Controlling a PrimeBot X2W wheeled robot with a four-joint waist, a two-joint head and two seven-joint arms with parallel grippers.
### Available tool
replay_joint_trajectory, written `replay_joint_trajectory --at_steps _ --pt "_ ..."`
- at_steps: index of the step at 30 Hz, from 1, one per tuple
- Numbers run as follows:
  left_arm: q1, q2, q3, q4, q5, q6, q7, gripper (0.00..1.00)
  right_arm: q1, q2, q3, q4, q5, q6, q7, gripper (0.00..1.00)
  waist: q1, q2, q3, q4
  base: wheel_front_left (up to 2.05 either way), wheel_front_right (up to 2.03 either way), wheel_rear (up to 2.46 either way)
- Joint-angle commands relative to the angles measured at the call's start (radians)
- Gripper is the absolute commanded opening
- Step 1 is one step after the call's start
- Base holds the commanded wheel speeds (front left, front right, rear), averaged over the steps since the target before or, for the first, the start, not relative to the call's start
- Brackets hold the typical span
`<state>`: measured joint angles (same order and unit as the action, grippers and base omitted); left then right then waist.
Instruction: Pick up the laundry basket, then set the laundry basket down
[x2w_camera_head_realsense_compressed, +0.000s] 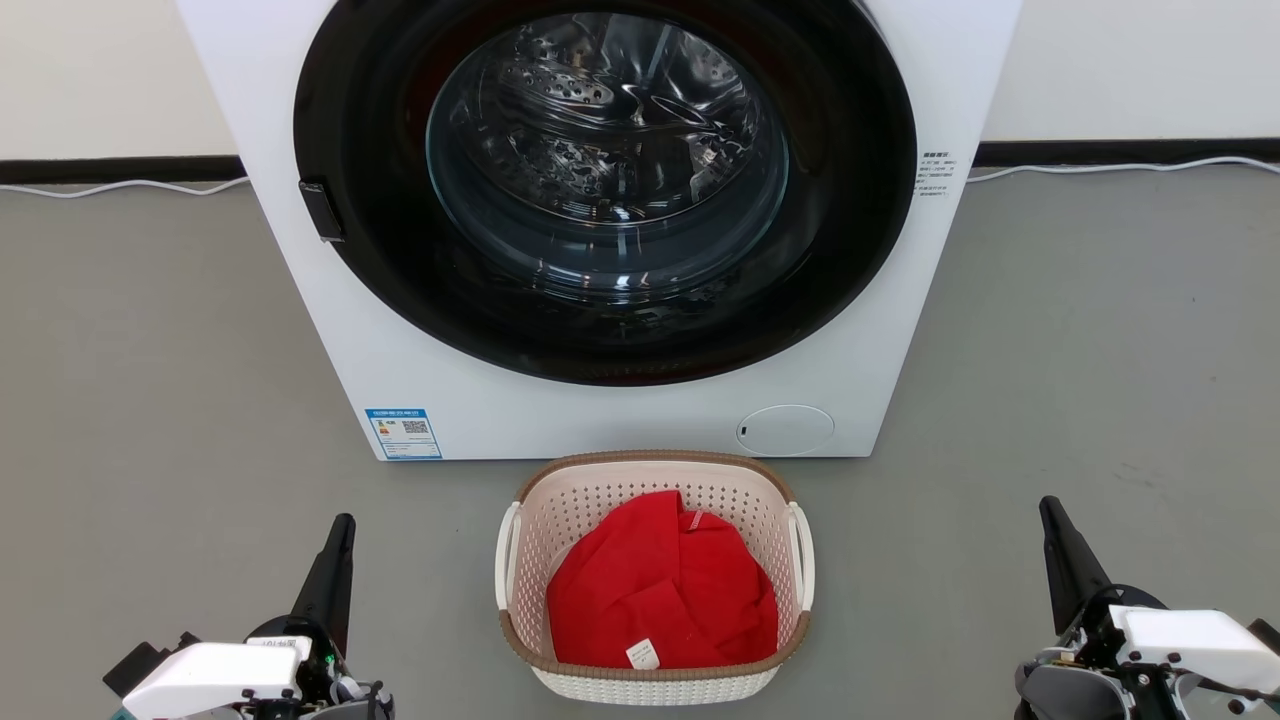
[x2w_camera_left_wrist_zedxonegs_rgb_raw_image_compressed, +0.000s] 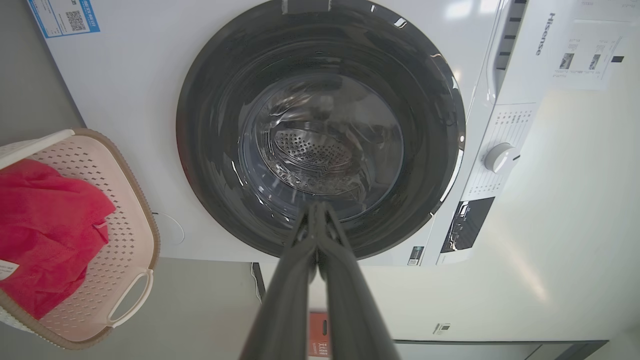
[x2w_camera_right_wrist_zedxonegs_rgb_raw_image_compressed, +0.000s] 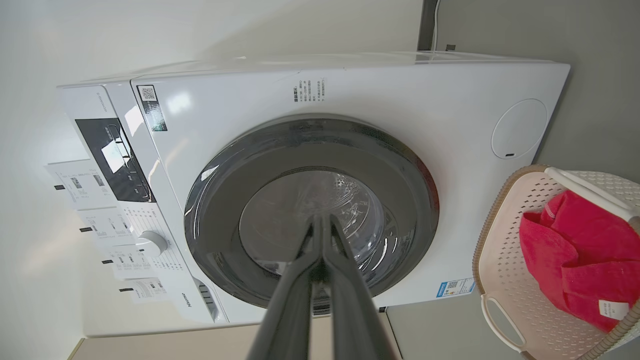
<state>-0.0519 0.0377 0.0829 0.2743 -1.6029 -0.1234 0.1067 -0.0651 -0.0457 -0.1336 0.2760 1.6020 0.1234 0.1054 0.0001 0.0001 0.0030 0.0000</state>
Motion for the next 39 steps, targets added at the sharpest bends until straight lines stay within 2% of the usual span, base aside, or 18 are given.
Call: replay_joint_trajectory --at_steps 1,39 --pt "-0.056 0.013 0.031 -0.029 -0.006 -0.007 0.007 0.00 -0.043 -0.005 0.019 -0.031 0.006 0.007 0.009 0.00 0.0000 -0.0001 0.000 0.000 0.00 0.00 0.00" --pt "-0.056 0.013 0.031 -0.029 -0.006 -0.007 0.006 0.00 -0.043 -0.005 0.019 -0.031 0.006 0.007 0.008 0.00 0.0000 -0.0001 0.000 0.000 0.00 0.00 0.00"
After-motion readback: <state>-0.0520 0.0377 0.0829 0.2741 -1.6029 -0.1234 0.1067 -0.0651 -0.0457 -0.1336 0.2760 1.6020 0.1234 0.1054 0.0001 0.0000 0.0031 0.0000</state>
